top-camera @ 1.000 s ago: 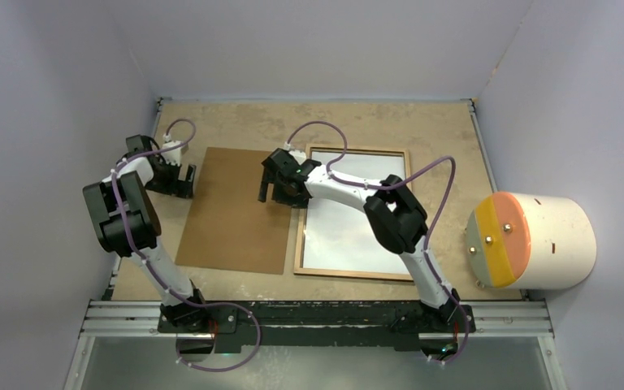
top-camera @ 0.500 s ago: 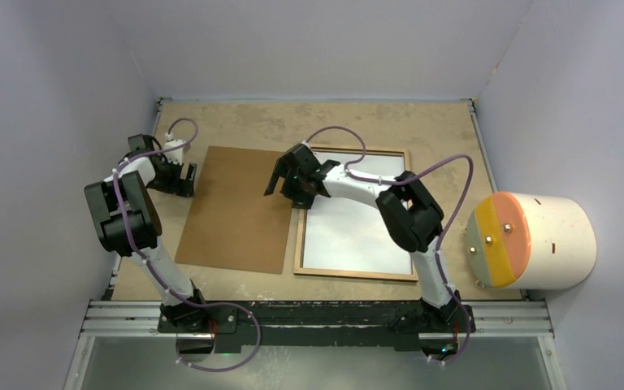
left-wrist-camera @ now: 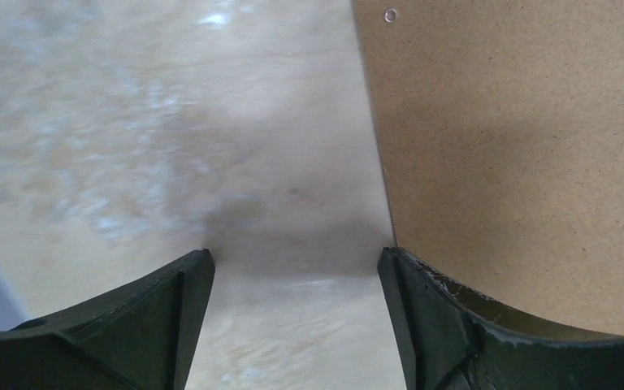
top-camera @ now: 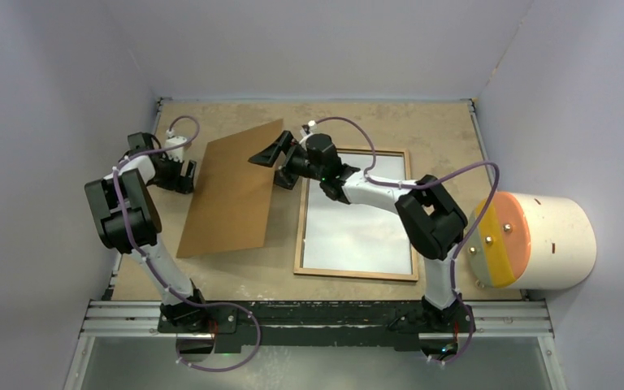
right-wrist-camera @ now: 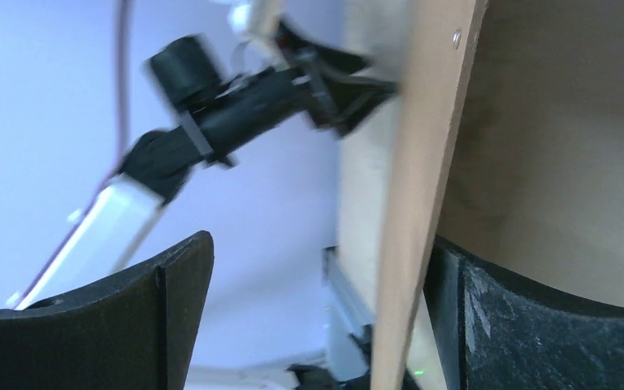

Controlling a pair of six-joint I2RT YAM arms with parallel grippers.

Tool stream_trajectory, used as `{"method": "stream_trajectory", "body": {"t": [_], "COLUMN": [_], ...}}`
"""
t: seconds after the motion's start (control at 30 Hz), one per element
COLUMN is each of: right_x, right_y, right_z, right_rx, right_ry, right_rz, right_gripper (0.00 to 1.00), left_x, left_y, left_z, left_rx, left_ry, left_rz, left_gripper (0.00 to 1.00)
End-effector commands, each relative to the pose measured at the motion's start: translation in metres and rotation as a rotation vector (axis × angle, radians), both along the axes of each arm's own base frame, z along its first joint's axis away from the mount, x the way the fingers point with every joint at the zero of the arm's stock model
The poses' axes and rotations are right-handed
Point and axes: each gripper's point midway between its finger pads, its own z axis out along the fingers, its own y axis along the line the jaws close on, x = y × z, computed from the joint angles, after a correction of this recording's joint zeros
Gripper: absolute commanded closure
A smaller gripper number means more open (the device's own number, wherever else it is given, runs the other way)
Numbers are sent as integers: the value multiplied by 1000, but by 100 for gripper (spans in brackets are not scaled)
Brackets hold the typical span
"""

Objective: Put the photo into the frame
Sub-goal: Turn over the photo frame item at the center of the board.

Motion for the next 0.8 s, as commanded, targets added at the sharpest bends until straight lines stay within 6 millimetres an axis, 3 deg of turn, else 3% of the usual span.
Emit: {"method": "stream_trajectory", "body": {"t": [0.0, 0.2, 0.3, 0.4, 0.5, 0.57, 0.7, 0.77], "right_x": [-43, -44, -38, -26, -20, -22, -19, -18], "right_y": [30, 29, 24, 14, 4, 2, 2, 1], "right_z": [98, 96, 88, 62, 40, 27, 19, 18], "right_rx": [368, 429, 324, 108, -45, -85, -113, -128], "right_ry": [-153, -88, -90, -83, -35, 11, 55, 69], "right_rz": [178, 173, 116, 39, -11, -13, -29, -30], "right_gripper": [6, 14, 16, 24, 40, 56, 82, 96], "left_x": [-64, -61, -58, -51, -41, -33, -26, -19], "left_y": [-63, -58, -55, -52, -55, -58, -69, -72], "left_z": [-45, -40, -36, -25, -6, 8, 27, 50], "left_rx": [-219, -195, -175, -163, -177, -175, -150, -137], "left_ry": [274, 263, 248, 220, 176, 145, 107, 38], "left_rz": [-81, -63, -59, -60, -77, -90, -141, -176], "left_gripper": [20, 20, 18, 13, 10, 8, 7, 6]}}
